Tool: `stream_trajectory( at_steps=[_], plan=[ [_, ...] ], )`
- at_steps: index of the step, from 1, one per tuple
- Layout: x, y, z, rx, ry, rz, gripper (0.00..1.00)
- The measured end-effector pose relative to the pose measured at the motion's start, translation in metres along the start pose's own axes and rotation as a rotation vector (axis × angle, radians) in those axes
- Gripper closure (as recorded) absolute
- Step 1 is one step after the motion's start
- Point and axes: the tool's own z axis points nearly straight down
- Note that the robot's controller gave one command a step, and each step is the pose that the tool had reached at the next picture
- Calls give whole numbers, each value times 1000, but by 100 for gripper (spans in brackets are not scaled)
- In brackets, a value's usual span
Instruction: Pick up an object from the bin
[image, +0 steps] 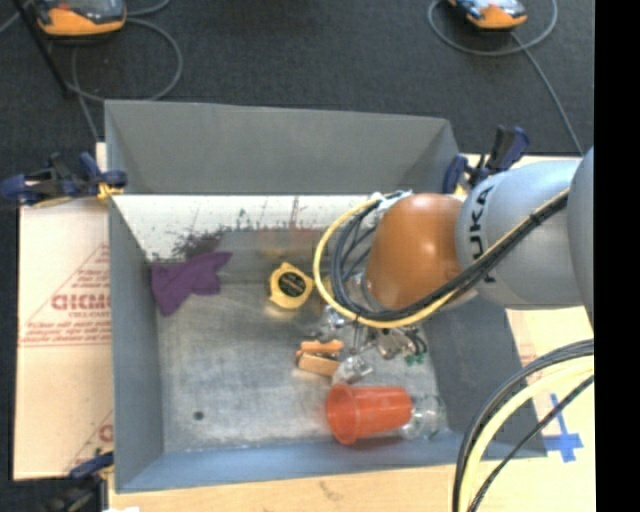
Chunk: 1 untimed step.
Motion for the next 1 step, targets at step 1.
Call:
stream_trajectory(
  at_steps=[1],
  plan=[
    [-6,-3,-131,1,9,-54,100]
  ],
)
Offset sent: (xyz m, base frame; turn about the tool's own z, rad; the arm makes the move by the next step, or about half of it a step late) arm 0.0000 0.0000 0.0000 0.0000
